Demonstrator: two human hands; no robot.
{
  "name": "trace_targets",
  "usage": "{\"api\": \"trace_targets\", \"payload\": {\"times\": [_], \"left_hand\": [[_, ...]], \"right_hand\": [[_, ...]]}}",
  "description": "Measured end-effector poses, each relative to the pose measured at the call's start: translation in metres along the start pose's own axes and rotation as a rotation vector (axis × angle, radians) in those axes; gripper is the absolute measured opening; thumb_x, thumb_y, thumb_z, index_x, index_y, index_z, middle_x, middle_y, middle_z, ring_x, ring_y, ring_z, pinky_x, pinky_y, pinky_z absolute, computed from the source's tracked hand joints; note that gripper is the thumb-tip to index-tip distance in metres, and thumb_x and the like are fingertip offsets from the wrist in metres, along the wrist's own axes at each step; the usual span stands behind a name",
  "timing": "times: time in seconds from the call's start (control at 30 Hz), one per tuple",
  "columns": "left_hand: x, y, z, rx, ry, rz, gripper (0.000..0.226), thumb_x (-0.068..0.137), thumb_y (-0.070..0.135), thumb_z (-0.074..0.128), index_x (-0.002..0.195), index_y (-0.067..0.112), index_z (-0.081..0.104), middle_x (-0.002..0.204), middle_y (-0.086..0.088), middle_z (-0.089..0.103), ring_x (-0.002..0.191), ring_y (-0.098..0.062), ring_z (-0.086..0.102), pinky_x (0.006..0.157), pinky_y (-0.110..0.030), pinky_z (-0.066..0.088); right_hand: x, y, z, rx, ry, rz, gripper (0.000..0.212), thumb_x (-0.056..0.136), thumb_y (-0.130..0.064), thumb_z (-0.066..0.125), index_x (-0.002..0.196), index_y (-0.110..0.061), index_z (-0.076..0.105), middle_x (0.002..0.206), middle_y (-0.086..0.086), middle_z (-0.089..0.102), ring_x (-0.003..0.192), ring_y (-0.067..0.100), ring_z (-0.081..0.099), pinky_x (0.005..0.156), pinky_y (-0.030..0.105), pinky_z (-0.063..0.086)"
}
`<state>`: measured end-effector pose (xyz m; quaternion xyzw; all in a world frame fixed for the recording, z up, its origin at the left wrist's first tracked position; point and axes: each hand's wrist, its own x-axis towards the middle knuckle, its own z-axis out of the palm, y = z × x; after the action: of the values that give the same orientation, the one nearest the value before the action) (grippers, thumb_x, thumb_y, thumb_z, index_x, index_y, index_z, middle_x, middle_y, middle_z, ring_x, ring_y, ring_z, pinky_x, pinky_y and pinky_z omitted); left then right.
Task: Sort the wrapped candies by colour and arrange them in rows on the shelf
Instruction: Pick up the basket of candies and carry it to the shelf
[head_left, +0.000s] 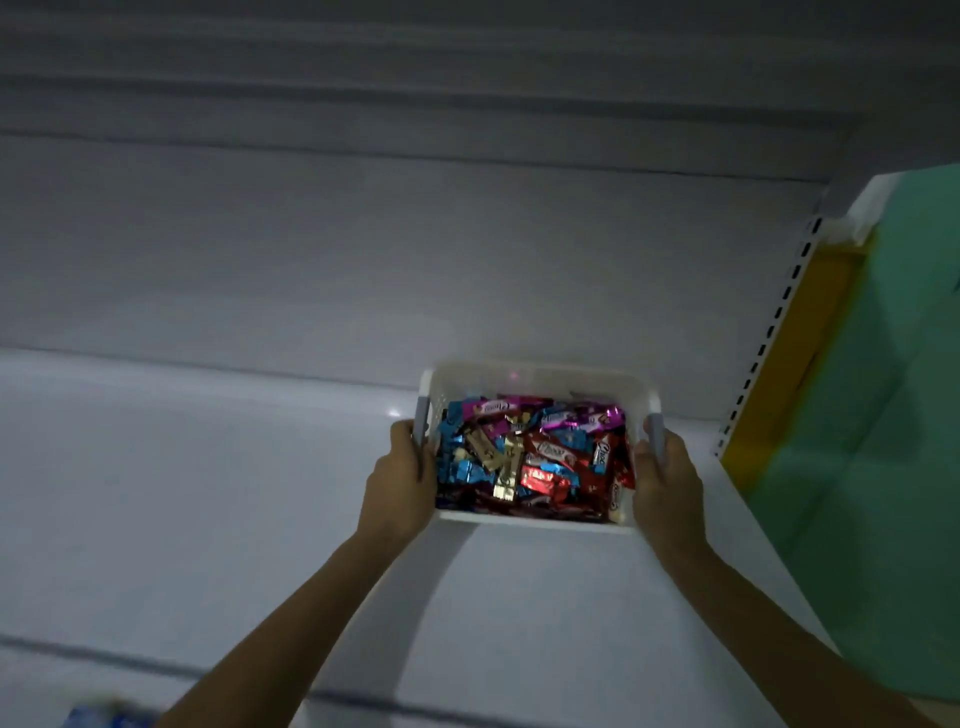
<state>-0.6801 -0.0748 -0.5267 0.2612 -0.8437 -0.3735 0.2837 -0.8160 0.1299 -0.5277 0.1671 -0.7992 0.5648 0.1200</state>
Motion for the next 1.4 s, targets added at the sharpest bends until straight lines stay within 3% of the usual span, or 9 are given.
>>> {"api": "trace_targets", "payload": {"times": [0.17, 0.43, 0.57, 0.8, 0.9, 1.03, 1.17, 1.3, 1.4], "left_hand": [[0.039, -0.01, -0.005, 0.101, -0.071, -0.02, 0.02, 0.103, 0.026, 0.035, 0.11, 0.007, 0.038, 0.086, -0.009, 0.06, 0.07, -0.028, 0.061, 0.058, -0.034, 0.047], [0.043, -0.028, -0.007, 0.171, -0.075, 0.053, 0.019, 0.103, 0.028, 0.033, 0.106, 0.01, 0.035, 0.07, -0.001, 0.054, 0.053, -0.014, 0.05, 0.044, -0.025, 0.032], [0.039, -0.042, -0.011, 0.147, -0.089, 0.08, 0.021, 0.103, 0.029, 0.032, 0.11, 0.009, 0.035, 0.072, -0.003, 0.056, 0.055, -0.019, 0.053, 0.048, -0.03, 0.039], [0.065, -0.061, -0.023, 0.096, -0.132, 0.085, 0.018, 0.102, 0.032, 0.032, 0.111, 0.017, 0.031, 0.09, -0.003, 0.065, 0.074, -0.023, 0.066, 0.061, -0.04, 0.056], [0.059, -0.076, -0.019, 0.049, -0.094, 0.1, 0.015, 0.1, 0.04, 0.036, 0.107, 0.027, 0.033, 0.084, 0.006, 0.067, 0.065, -0.01, 0.065, 0.049, -0.029, 0.052], [0.071, -0.09, -0.02, 0.007, -0.124, 0.114, 0.03, 0.097, 0.046, 0.043, 0.119, 0.026, 0.039, 0.095, 0.002, 0.071, 0.075, -0.013, 0.069, 0.061, -0.037, 0.059], [0.078, -0.073, -0.048, -0.374, -0.397, -0.125, 0.049, 0.098, 0.044, 0.044, 0.134, 0.012, 0.04, 0.127, -0.009, 0.056, 0.1, -0.023, 0.061, 0.073, -0.028, 0.05], [0.096, -0.043, -0.078, -0.495, -0.517, -0.414, 0.097, 0.074, 0.083, 0.018, 0.145, 0.019, 0.034, 0.137, -0.014, 0.047, 0.128, -0.039, 0.044, 0.103, -0.051, 0.037], [0.109, -0.029, -0.081, -0.429, -0.497, -0.443, 0.086, 0.084, 0.077, 0.024, 0.14, 0.013, 0.042, 0.135, -0.018, 0.051, 0.123, -0.04, 0.049, 0.103, -0.049, 0.039]], "right_hand": [[0.027, -0.003, 0.029, -0.071, 0.022, 0.027, 0.027, 0.1, -0.015, 0.042, 0.122, -0.001, 0.051, 0.084, 0.007, 0.054, 0.063, 0.011, 0.047, 0.052, 0.018, 0.033], [0.005, 0.0, 0.044, -0.117, 0.119, -0.062, 0.027, 0.101, -0.019, 0.038, 0.12, 0.0, 0.046, 0.069, -0.004, 0.052, 0.055, 0.006, 0.053, 0.044, 0.019, 0.035], [-0.004, 0.001, 0.055, -0.145, 0.154, -0.068, 0.027, 0.102, -0.021, 0.035, 0.121, -0.004, 0.044, 0.071, -0.003, 0.054, 0.056, 0.009, 0.054, 0.045, 0.021, 0.034], [0.012, 0.006, 0.073, -0.259, -0.018, -0.037, 0.026, 0.101, -0.026, 0.037, 0.121, -0.01, 0.039, 0.074, 0.002, 0.061, 0.06, 0.019, 0.063, 0.052, 0.035, 0.054], [0.018, 0.006, 0.064, -0.064, -0.194, 0.123, 0.004, 0.096, -0.017, 0.049, 0.1, -0.015, 0.05, 0.079, 0.003, 0.063, 0.068, 0.016, 0.063, 0.059, 0.034, 0.053], [0.027, -0.03, 0.062, 0.14, -0.313, 0.418, 0.016, 0.093, -0.028, 0.056, 0.081, -0.018, 0.052, 0.068, 0.001, 0.053, 0.061, 0.013, 0.053, 0.057, 0.024, 0.041], [0.044, -0.049, 0.052, 0.03, -0.496, 0.499, 0.054, 0.08, -0.066, 0.052, 0.07, -0.013, 0.054, 0.06, 0.009, 0.058, 0.074, 0.025, 0.06, 0.072, 0.033, 0.049], [0.054, -0.047, 0.05, -0.003, -0.545, 0.522, 0.034, 0.087, -0.04, 0.063, 0.083, -0.006, 0.062, 0.05, 0.005, 0.062, 0.072, 0.025, 0.058, 0.079, 0.041, 0.053], [0.053, -0.044, 0.06, -0.036, -0.476, 0.472, 0.018, 0.093, -0.025, 0.057, 0.095, -0.007, 0.06, 0.041, -0.002, 0.058, 0.059, 0.021, 0.055, 0.062, 0.032, 0.052]]}}
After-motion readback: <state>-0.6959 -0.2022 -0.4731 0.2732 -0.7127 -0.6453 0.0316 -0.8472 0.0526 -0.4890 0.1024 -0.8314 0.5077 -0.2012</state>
